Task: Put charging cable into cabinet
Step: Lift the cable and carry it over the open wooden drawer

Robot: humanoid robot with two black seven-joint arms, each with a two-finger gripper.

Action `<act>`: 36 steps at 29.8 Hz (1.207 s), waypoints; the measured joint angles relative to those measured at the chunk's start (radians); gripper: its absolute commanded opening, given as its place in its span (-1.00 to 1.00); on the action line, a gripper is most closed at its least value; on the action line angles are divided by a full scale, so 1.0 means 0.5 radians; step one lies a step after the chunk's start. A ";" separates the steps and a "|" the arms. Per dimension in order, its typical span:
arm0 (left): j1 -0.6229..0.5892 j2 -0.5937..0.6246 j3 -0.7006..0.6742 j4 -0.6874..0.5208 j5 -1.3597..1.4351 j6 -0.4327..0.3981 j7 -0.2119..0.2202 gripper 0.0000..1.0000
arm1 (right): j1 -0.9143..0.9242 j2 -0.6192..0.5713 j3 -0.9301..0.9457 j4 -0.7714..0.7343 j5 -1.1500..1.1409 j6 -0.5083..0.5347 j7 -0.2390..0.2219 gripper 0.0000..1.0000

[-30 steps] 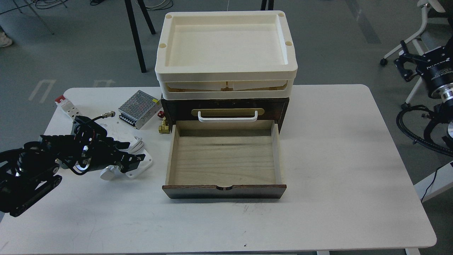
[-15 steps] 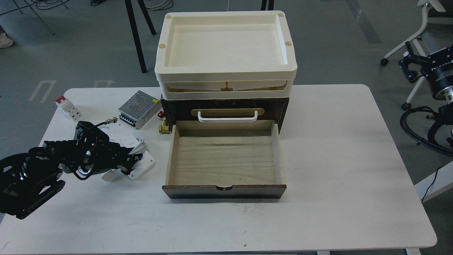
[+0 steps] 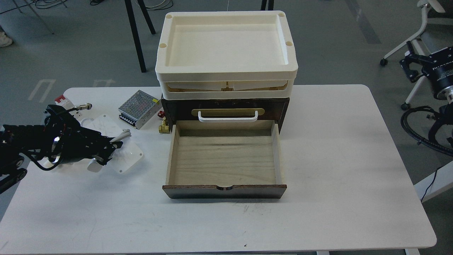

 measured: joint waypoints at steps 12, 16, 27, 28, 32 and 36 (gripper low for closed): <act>-0.030 0.814 -0.189 -1.083 -1.006 -0.085 0.000 -0.99 | -0.007 0.000 0.004 -0.019 0.000 0.000 0.000 1.00; -0.035 0.685 -0.216 -1.144 -1.292 -0.105 0.000 -1.00 | -0.012 0.000 0.003 -0.040 0.000 0.000 0.000 1.00; 0.119 0.049 -0.166 -0.986 -1.570 0.006 0.000 -1.00 | -0.025 0.000 0.003 -0.096 0.000 0.000 0.000 1.00; 0.124 0.003 -0.149 -0.941 -1.570 0.012 0.000 -1.00 | -0.025 0.000 0.002 -0.096 0.000 0.000 0.000 1.00; 0.131 -0.168 -0.069 -0.785 -1.563 0.060 0.000 -1.00 | -0.027 0.000 0.000 -0.095 0.000 0.000 0.000 1.00; 0.132 -0.308 0.027 -0.661 -1.552 0.117 0.000 -1.00 | -0.028 0.007 -0.001 -0.094 0.000 0.000 0.000 1.00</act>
